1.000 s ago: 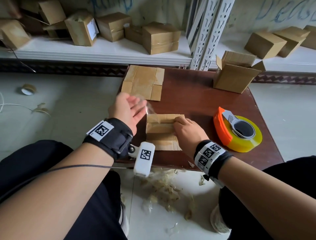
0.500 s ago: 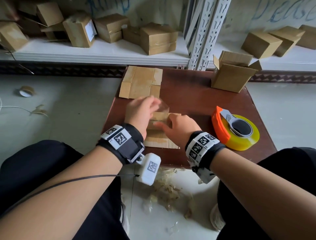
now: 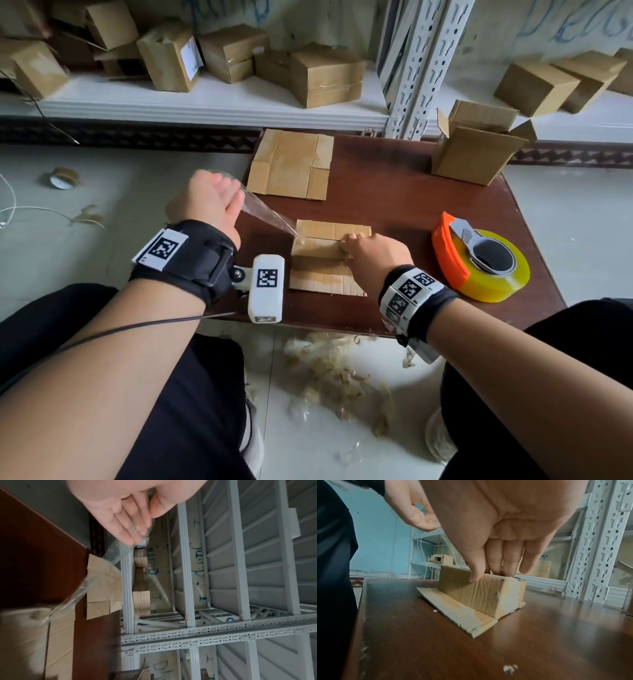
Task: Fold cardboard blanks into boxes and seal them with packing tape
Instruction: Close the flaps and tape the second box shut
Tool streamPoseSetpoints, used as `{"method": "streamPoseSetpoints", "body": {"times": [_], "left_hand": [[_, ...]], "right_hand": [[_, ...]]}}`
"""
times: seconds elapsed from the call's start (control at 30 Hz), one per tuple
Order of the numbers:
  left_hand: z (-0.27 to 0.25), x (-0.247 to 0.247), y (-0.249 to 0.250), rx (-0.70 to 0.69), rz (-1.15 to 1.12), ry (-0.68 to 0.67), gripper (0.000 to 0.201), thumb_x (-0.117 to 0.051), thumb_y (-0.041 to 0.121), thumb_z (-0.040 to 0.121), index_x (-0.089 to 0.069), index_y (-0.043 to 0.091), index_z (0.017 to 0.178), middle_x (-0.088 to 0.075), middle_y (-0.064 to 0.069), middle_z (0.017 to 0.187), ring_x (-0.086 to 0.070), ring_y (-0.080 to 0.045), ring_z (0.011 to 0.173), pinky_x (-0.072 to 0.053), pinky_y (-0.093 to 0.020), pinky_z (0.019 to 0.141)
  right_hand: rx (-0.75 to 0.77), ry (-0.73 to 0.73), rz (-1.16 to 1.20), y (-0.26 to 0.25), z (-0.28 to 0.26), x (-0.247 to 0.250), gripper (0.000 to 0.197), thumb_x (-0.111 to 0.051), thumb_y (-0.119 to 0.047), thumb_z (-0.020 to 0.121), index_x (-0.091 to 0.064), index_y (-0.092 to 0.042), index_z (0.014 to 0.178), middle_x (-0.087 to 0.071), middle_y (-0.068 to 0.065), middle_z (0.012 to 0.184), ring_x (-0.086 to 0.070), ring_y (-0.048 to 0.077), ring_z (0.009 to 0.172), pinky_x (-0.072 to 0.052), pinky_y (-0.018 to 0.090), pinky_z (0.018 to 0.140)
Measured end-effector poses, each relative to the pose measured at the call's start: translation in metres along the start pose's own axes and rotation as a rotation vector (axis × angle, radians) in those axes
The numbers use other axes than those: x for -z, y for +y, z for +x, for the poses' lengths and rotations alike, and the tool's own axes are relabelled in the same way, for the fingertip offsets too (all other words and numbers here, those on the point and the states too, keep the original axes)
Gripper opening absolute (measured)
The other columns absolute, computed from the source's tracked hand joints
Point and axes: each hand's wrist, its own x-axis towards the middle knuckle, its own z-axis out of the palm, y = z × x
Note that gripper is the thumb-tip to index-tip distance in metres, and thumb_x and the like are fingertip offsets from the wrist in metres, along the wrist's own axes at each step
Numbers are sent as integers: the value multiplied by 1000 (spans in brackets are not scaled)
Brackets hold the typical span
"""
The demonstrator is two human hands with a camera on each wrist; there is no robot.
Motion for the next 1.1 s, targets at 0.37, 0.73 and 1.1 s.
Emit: {"method": "streamPoseSetpoints", "body": {"times": [0.37, 0.73, 1.1], "left_hand": [[-21, 0, 15, -71, 7, -127, 11, -57, 8, 95, -65, 7, 102, -73, -4, 87, -77, -21, 102, -64, -30, 74], [-62, -36, -61, -81, 323, -640, 15, -59, 16, 103, -67, 6, 95, -74, -13, 101, -74, -30, 105, -60, -43, 96], [-54, -47, -82, -316, 618, -697, 27, -58, 27, 105, -75, 6, 104, -79, -5, 102, -75, -17, 98, -62, -37, 90]], "right_hand": [[25, -9, 39, 1, 2, 0, 28, -51, -24, 104, -58, -19, 131, -68, 1, 116, -69, 27, 101, -54, 36, 72], [-120, 135, 331, -7, -17, 15, 83, -23, -92, 86, -65, -22, 74, -62, -6, 62, -60, 19, 62, -44, 32, 60], [-247, 130, 691, 8, -9, 13, 50, -30, -43, 108, -59, -17, 77, -63, 3, 73, -62, 31, 77, -41, 36, 69]]}}
